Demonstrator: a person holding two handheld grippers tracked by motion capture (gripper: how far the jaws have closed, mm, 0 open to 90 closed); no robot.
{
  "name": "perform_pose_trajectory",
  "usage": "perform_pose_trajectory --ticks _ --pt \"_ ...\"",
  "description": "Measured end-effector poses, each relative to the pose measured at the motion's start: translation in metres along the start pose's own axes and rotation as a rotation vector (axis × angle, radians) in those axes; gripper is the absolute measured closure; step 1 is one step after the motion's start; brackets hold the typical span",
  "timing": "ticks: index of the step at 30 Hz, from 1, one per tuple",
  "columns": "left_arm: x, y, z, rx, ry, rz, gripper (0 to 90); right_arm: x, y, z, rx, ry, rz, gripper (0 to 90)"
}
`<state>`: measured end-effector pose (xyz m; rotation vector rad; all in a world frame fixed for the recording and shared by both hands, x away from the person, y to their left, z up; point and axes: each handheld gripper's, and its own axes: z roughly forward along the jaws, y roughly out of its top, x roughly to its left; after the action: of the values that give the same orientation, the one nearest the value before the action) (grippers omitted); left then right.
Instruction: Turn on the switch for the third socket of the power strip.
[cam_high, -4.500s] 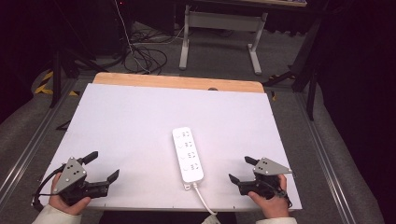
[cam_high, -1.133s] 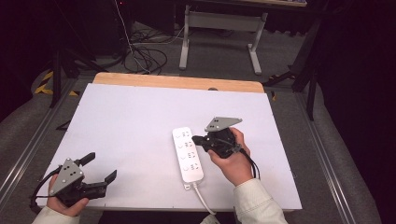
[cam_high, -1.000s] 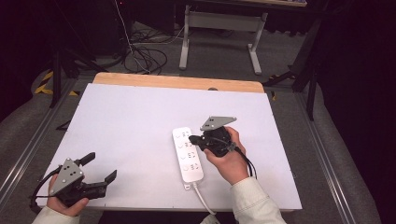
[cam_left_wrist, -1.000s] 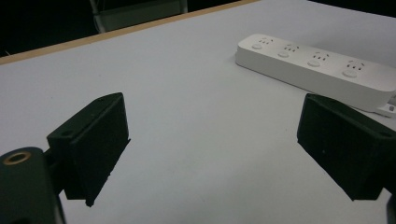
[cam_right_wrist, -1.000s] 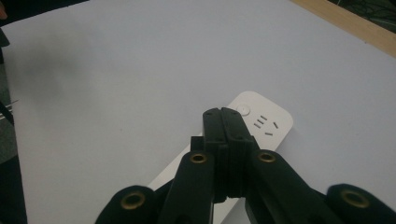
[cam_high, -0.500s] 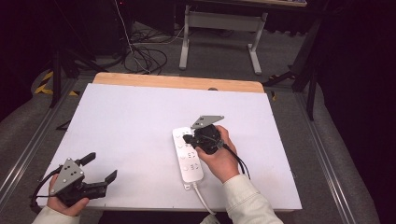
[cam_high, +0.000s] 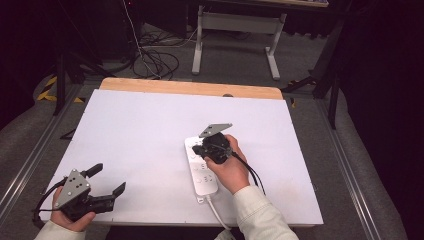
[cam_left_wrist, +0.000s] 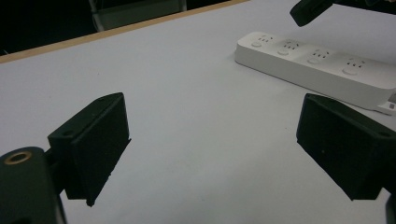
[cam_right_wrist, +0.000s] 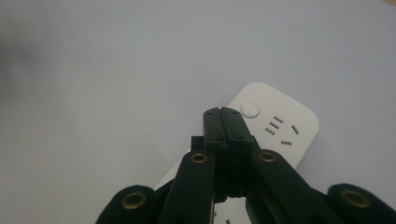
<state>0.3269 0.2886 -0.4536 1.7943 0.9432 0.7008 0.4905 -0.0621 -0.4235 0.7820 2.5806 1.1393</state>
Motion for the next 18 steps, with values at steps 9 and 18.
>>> perform_pose_trajectory --ticks 9,18 --pt "0.000 0.000 0.000 0.000 -0.002 0.001 9.9 -0.001 -0.002 0.012 0.020 0.002 0.003 90.0" --pt "0.000 0.000 0.000 0.002 -0.002 0.004 9.9 0.001 -0.005 0.022 0.051 -0.007 0.005 90.0"
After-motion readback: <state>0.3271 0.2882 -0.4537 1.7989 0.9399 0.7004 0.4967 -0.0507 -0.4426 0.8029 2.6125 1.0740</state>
